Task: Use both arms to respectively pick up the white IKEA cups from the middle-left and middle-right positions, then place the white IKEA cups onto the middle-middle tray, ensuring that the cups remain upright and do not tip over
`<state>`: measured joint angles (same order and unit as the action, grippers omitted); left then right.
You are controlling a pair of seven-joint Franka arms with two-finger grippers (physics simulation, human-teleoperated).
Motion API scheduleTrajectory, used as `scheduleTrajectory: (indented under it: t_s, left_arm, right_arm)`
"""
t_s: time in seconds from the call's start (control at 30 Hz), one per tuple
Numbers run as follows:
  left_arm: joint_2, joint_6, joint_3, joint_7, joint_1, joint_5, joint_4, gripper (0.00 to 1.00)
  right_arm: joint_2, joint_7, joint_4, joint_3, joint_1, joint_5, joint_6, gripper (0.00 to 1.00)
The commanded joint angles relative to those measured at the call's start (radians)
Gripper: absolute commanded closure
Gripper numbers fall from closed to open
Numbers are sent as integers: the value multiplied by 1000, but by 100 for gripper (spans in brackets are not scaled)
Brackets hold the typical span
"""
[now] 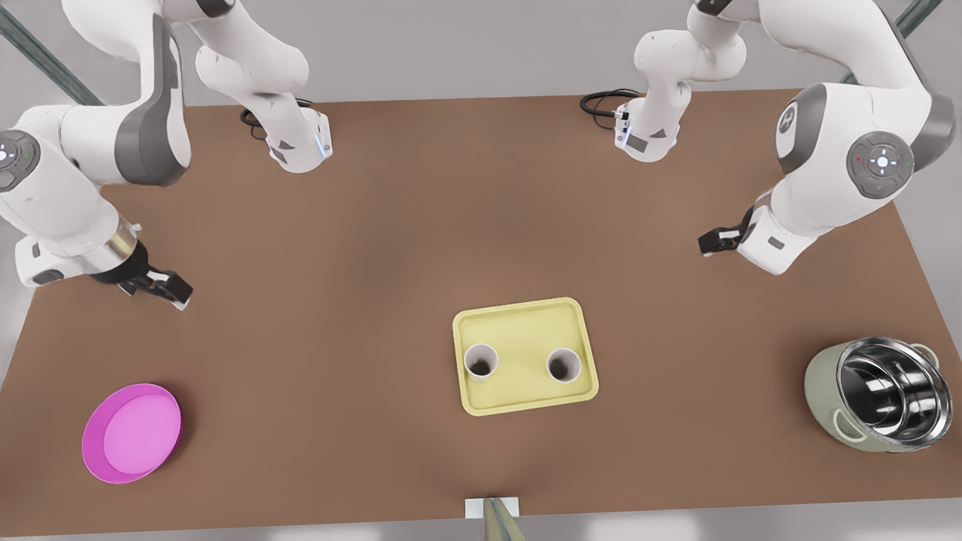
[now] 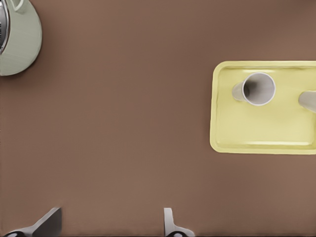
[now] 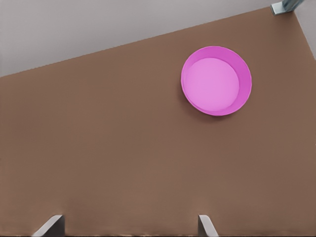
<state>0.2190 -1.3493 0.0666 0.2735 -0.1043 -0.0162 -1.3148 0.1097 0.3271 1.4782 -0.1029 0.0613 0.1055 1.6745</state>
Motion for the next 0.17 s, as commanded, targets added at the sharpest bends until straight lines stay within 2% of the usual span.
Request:
scheduleTrajectory:
  t_s: [0.0,0.13]
  left_arm:
    - [-3,73,1,-244,0,2,0,0]
    - [-1,81,-2,-243,3,2,0,0]
  right_arm:
    - [-31,-454,20,0,15,-36,-165,0]
    - [-30,-448,17,-1,14,-35,-167,0]
